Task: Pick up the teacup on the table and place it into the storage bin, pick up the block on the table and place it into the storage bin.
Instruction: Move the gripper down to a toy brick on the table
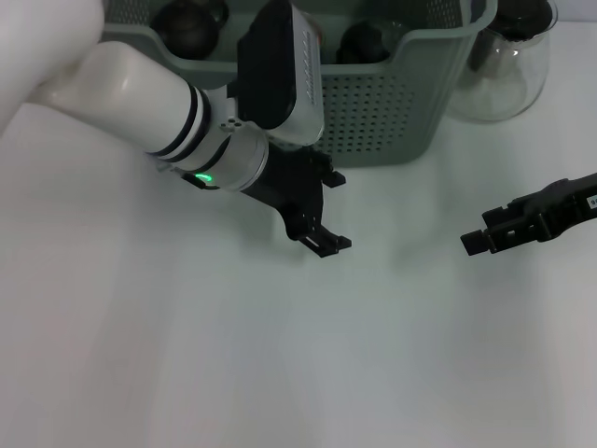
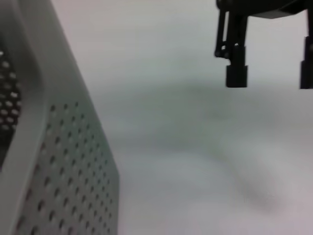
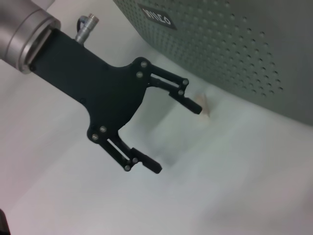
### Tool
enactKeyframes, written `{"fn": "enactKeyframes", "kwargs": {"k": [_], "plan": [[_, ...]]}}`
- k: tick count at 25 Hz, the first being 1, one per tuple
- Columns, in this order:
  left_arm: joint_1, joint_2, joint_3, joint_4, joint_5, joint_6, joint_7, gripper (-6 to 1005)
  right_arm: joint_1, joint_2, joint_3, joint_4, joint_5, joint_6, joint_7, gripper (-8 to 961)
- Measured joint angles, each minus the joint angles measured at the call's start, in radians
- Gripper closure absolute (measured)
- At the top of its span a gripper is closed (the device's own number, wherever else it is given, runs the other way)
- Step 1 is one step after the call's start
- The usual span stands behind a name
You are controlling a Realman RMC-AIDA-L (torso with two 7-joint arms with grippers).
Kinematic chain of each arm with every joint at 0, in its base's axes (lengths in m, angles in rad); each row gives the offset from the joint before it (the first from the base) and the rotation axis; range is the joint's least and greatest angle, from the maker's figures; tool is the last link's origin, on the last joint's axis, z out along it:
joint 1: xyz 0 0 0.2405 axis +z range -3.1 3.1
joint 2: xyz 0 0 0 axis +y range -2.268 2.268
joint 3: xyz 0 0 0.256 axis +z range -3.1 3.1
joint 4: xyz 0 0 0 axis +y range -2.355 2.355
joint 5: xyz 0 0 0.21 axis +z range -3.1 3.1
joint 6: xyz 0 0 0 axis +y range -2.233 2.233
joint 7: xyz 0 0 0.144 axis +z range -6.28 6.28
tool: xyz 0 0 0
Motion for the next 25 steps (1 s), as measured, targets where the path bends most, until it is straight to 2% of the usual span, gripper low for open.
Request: {"fn": "enactKeyframes", "kwargs": {"k": [25], "plan": [[-0.003,-0.001,0.002,-0.052,0.042,-0.094,-0.061,151,0.000,0.008,-0.007,0.000,0.000,0.013,0.000,162]]}}
